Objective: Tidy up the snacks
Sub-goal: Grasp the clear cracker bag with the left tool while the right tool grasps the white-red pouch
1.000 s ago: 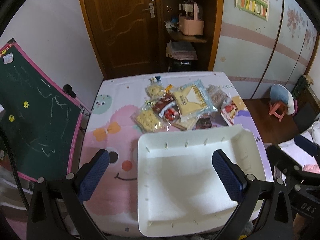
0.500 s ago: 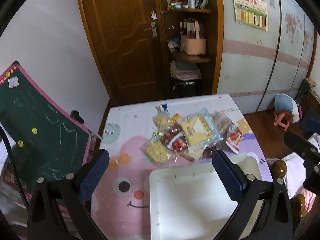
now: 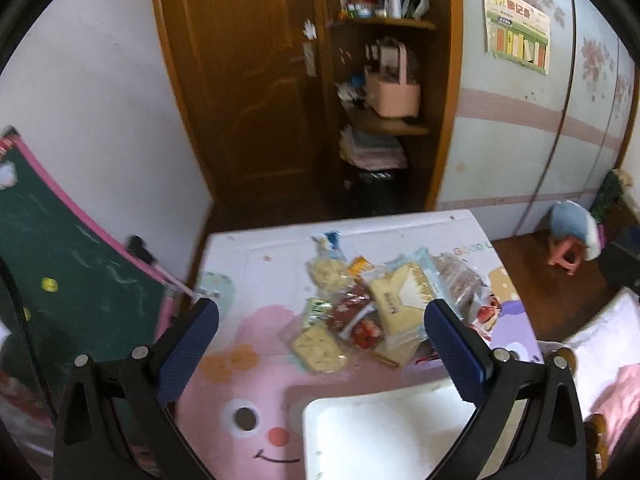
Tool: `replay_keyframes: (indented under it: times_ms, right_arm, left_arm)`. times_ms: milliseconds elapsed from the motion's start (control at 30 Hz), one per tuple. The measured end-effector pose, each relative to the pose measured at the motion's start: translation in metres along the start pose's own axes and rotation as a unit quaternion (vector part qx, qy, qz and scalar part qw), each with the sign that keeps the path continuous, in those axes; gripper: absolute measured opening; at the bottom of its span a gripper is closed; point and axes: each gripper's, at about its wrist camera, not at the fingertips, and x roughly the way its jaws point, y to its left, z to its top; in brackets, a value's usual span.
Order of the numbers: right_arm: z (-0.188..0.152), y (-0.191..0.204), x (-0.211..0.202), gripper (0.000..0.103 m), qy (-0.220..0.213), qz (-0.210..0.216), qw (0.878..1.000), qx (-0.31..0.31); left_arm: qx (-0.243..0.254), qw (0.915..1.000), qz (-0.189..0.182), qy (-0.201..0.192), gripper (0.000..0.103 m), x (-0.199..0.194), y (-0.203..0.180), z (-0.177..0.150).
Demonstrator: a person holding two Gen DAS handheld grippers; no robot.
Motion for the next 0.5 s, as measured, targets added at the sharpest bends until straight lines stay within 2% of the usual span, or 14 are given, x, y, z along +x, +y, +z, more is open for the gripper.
replay_keyframes:
  times_ms: [100,167,267,333,433,500]
  right_arm:
    - [-0.003,-0.014,0.040,0.094,0.037,0.004,0.999,0.019]
    - [-0.006,-0.026,0.073,0.094,0.068,0.008,0.997,0.038]
    - [-0.017,-0.044,0.126,0.094,0.118,0.006,0.991,0.068]
    - [-0.030,-0.055,0.166,0.094,0.164,0.014,0.982,0.094]
    - [-0.051,-0.063,0.209,0.089,0.216,0.017,0.968,0.124]
    - [-0.067,-0.067,0.235,0.088,0.249,0.024,0.958,0.143]
  left_arm:
    - [-0.037,0.9977,-0.043,0.037,0.102,0.037,0.012,0.006]
    - [-0.048,0.9957,-0.054,0.058,0.102,0.063,0.016,0.004]
    - [-0.044,0.9929,-0.032,0.105,0.101,0.110,0.014,-0.003]
    - [-0.046,0.9886,-0.018,0.143,0.097,0.143,0.015,-0.010]
    - [-0.064,0.9773,0.000,0.202,0.096,0.193,0.021,-0.025]
    - [-0.080,0.9669,0.012,0.242,0.095,0.223,0.027,-0.037]
